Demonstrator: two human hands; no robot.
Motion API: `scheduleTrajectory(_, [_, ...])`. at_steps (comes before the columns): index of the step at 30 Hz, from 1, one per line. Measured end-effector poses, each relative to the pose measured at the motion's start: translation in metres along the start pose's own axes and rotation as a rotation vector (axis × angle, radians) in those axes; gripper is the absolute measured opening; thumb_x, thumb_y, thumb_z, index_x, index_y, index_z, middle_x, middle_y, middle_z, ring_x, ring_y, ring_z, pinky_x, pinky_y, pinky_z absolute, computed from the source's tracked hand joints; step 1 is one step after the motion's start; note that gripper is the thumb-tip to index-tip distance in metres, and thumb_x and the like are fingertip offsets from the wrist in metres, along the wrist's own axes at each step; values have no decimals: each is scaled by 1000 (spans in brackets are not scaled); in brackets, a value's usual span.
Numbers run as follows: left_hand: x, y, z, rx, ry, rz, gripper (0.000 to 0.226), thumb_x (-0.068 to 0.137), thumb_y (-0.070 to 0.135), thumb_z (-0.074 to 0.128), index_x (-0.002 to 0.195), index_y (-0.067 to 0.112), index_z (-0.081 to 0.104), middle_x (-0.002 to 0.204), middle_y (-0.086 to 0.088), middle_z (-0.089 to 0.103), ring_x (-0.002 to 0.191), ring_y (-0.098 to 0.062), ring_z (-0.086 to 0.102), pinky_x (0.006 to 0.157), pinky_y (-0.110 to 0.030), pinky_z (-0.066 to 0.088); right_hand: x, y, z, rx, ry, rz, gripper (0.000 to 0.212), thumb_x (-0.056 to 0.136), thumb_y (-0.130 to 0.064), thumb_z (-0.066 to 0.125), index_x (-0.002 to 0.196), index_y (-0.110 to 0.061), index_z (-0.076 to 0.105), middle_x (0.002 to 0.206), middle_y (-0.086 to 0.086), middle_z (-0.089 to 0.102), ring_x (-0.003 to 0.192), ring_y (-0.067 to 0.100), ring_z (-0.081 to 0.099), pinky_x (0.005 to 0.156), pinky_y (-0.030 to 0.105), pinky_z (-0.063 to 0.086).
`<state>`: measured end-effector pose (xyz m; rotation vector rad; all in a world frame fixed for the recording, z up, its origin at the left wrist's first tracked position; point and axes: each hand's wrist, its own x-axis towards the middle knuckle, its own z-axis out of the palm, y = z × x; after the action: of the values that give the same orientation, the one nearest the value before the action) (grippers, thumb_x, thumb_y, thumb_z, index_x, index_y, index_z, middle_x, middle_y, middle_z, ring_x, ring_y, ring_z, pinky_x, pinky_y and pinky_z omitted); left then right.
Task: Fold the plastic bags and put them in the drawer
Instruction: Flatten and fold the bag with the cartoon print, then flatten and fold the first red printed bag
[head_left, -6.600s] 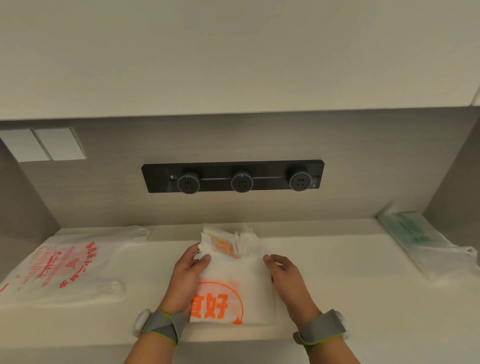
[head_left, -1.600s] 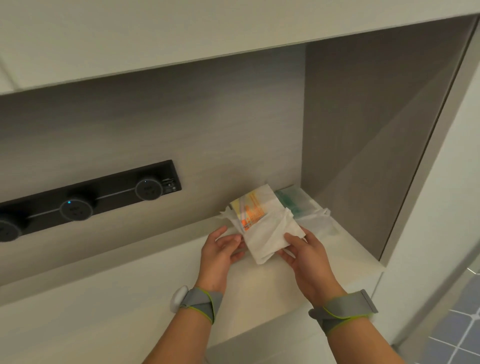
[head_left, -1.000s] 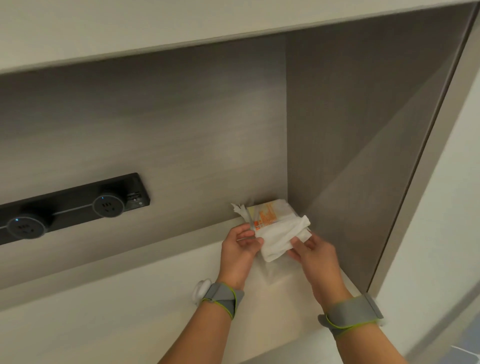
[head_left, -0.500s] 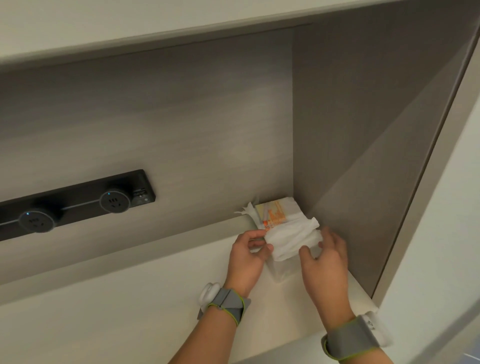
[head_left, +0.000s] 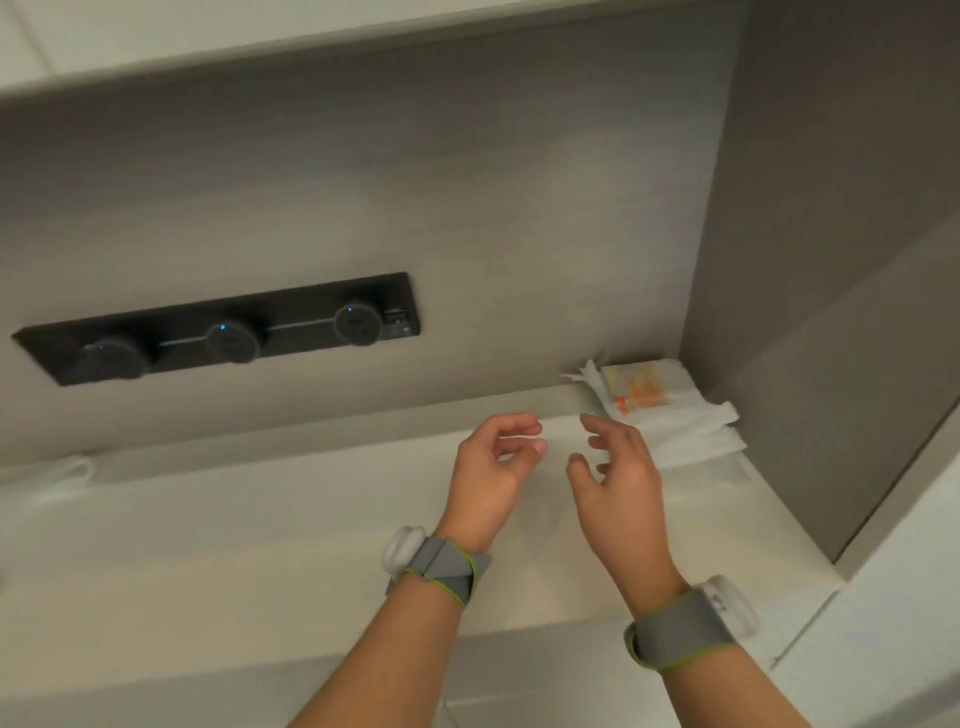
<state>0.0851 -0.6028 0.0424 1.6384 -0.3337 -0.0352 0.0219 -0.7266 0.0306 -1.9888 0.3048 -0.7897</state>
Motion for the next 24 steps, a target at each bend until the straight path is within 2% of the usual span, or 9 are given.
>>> scheduleTrajectory(6, [-21, 3, -80, -48, 136, -34, 22, 87, 6, 72, 107, 16, 70, 107, -2, 75, 93, -13, 69, 95, -44, 55, -25, -45, 55, 48, -154, -46, 41, 88, -9, 62, 129, -12, 59, 123, 0, 59, 108, 11, 59, 92, 34, 51])
scheduleTrajectory(11, [-49, 4, -147, -41, 194, -57, 21, 88, 8, 71, 108, 16, 70, 107, -1, 75, 100, -21, 69, 92, -39, 57, -52, -88, 98, 73, -235, -64, 39, 90, -11, 61, 129, -14, 59, 125, -2, 59, 105, 6, 58, 90, 27, 49])
scheduleTrajectory(14, [-72, 0, -204, -61, 233, -54, 20, 89, 9, 70, 108, 17, 70, 107, 1, 75, 100, -20, 69, 89, -35, 57, -81, -127, 134, 80, -294, -78, 37, 91, -13, 60, 129, -15, 59, 126, -4, 59, 106, 5, 58, 91, 28, 50])
scheduleTrajectory(20, [-109, -3, -285, -13, 279, -36, 16, 93, 16, 66, 108, 23, 69, 107, 5, 75, 103, -18, 69, 96, -41, 54, -128, -176, 192, 106, -359, -84, 35, 92, -14, 60, 127, -15, 60, 125, -5, 60, 105, 4, 59, 91, 28, 51])
scheduleTrajectory(24, [-137, -7, -345, 10, 324, -16, 15, 95, 15, 64, 107, 21, 68, 107, 8, 75, 104, -14, 68, 96, -33, 52, -170, -210, 236, 122, -408, -88, 34, 92, -15, 60, 126, -15, 61, 124, -5, 60, 103, 4, 59, 91, 27, 51])
